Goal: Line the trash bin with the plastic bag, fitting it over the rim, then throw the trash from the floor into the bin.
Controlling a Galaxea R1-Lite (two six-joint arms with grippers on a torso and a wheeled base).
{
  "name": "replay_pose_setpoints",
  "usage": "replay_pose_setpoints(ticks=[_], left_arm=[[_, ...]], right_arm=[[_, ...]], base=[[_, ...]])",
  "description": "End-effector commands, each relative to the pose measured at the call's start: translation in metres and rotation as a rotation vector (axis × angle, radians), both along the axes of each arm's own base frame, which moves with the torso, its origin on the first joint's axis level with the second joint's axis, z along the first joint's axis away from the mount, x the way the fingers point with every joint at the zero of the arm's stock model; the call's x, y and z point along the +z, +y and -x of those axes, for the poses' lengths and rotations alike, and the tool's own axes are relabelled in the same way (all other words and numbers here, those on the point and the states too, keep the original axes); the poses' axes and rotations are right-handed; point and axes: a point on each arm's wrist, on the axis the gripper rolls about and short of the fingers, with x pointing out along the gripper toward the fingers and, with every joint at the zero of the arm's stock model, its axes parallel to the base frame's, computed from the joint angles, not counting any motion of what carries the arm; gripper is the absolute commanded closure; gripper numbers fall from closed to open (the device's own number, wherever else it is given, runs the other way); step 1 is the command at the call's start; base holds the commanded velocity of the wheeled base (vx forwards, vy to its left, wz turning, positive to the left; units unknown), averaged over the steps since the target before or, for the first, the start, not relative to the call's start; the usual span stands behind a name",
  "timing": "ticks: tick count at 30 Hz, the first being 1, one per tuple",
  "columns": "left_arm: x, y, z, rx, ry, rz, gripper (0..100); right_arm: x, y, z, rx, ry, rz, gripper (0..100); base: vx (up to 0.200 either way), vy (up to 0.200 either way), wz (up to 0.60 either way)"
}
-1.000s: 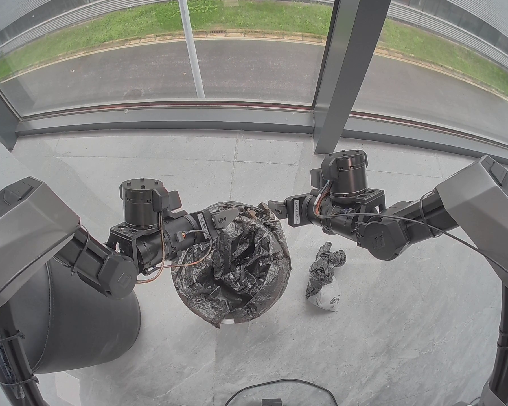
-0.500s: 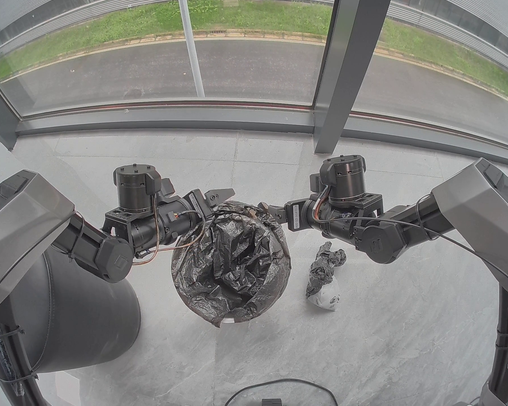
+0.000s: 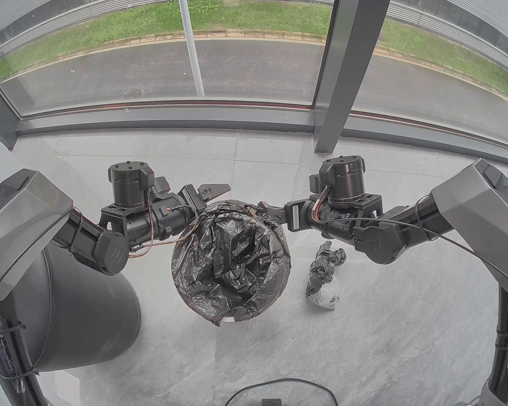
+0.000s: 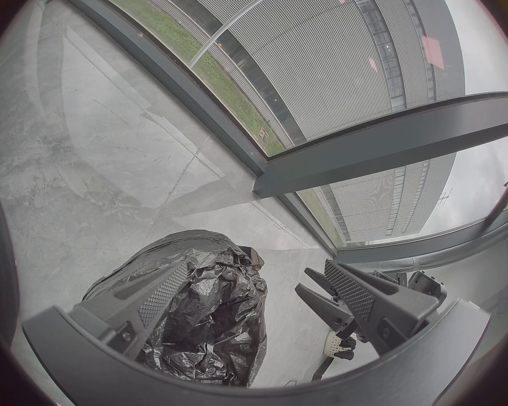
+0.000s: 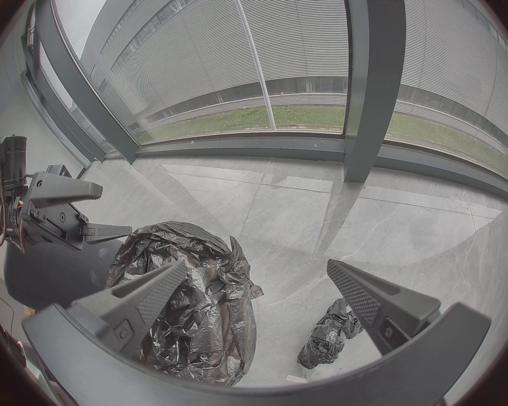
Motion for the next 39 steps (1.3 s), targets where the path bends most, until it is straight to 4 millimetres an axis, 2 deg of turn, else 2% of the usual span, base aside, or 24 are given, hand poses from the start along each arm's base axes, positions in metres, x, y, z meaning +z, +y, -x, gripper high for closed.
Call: replay_pose_setpoints(ticks=[1,8,9,11,18,24,30,33,39], left_arm=[[-0.005,0.001,-0.003,0.003,0.010,-0.002,0],[-0.001,0.002,0.002,0.017,0.010,0.000,0],[0.003,0.005,0.011,0.018,0.006,0.005,0],[0.006,0.005,0.013,0.018,-0.015,0.010,0],[0.003,0.005,0.013,0.020,-0.016,0.012,0],[0.002,0.005,0.012,0.024,-0.017,0.010,0],[0.003,0.003,0.014,0.055,-0.021,0.000,0],[0.006,0.001,0.022,0.032,-0.005,-0.002,0],[-0.004,-0.007,0.043,-0.015,0.076,-0.028,0]], right_arm=[[-0.001,0.000,0.000,0.001,0.001,0.001,0],[0.000,0.000,0.000,-0.001,-0.001,-0.001,0],[0.000,0.000,0.000,-0.001,-0.001,-0.001,0],[0.000,0.000,0.000,-0.001,-0.001,-0.001,0],[-0.001,0.000,0.000,-0.002,-0.002,0.000,0],[-0.001,-0.001,0.000,-0.012,-0.002,0.004,0],[-0.002,-0.001,0.000,-0.012,0.000,0.006,0],[-0.002,-0.001,0.000,-0.012,0.000,0.006,0],[-0.004,-0.001,0.000,-0.012,0.004,0.008,0]], base=[[0.000,0.000,0.00],[0.000,0.000,0.00],[0.000,0.000,0.00],[0.000,0.000,0.00],[0.000,0.000,0.00],[0.200,0.000,0.00],[0.000,0.000,0.00],[0.000,0.000,0.00],[0.000,0.000,0.00]])
